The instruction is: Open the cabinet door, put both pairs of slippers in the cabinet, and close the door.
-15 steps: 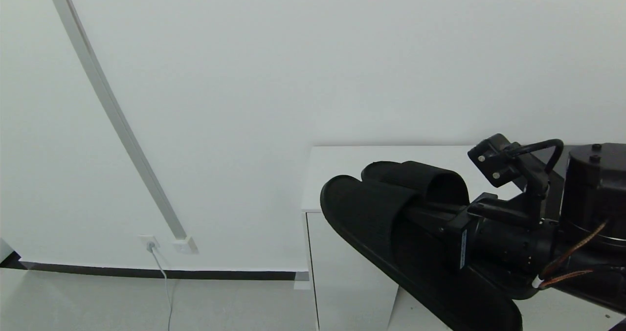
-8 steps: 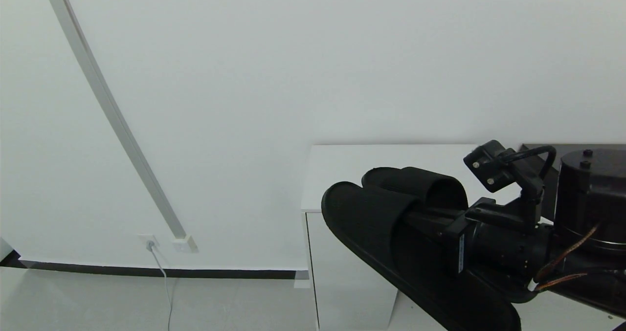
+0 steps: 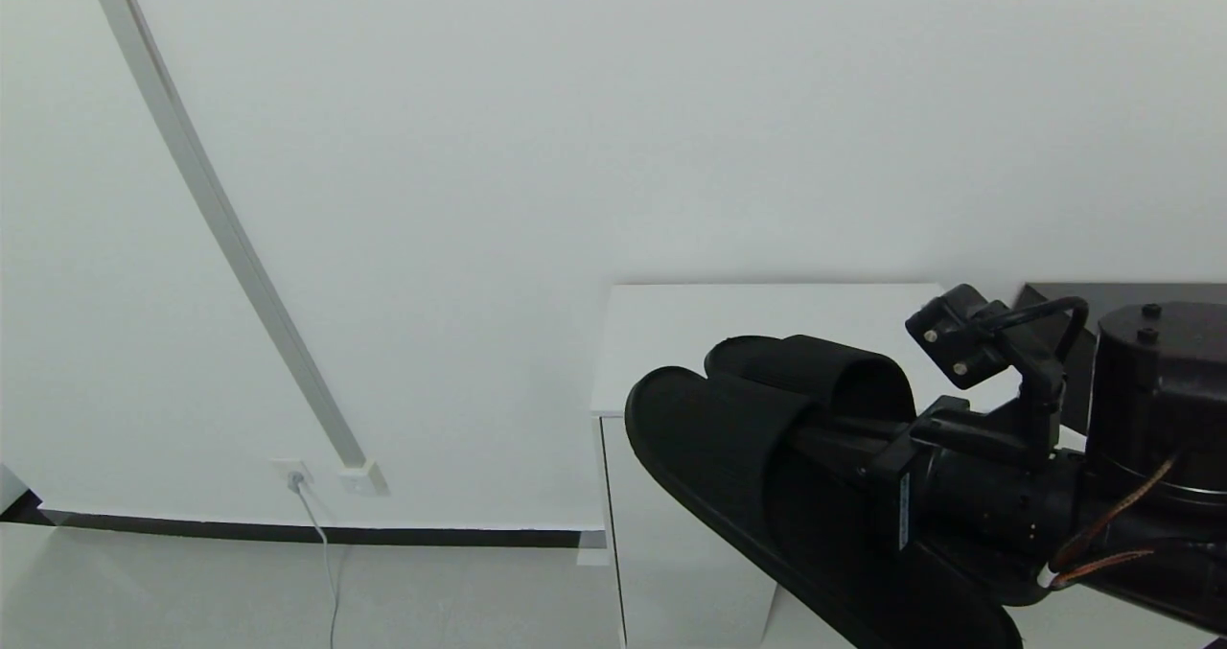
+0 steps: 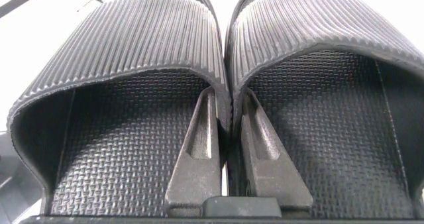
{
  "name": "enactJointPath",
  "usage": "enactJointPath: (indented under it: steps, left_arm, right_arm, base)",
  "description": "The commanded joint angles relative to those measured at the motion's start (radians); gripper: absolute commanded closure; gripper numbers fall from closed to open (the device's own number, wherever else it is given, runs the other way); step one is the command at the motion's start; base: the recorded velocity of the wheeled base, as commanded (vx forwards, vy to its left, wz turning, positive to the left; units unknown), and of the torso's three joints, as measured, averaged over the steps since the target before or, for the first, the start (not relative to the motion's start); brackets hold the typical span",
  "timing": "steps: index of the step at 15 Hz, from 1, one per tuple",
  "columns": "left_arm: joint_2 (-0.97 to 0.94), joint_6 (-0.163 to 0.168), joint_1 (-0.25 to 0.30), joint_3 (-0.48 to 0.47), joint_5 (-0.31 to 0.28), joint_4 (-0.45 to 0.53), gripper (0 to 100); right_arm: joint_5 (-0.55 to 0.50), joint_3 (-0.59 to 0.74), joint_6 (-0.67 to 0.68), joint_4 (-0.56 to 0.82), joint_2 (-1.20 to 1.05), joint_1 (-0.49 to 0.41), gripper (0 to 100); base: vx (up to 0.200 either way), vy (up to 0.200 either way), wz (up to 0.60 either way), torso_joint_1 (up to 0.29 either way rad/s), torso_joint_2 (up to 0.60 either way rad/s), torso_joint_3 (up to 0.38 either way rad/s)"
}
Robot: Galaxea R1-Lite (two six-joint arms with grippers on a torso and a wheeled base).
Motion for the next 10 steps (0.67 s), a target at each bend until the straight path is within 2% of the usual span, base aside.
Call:
enactJointPath:
  steps: [1, 10]
  left_arm:
    - [0.001, 0.000, 0.001, 0.000, 0.000, 0.000, 100]
    - [0.001, 0.000, 0.000, 0.000, 0.000, 0.000, 100]
  right_arm:
    - [0.001, 0.011, 0.000, -0.002, 0.002, 0.000, 100]
    - [0.004, 0.040, -0.006, -0.005, 0.002, 0.001, 100]
  base:
    - [0.000, -0.200, 0.00, 0.002, 0.01, -0.002]
    - [0.000, -0.200, 0.00, 0.003, 0.00, 0.003]
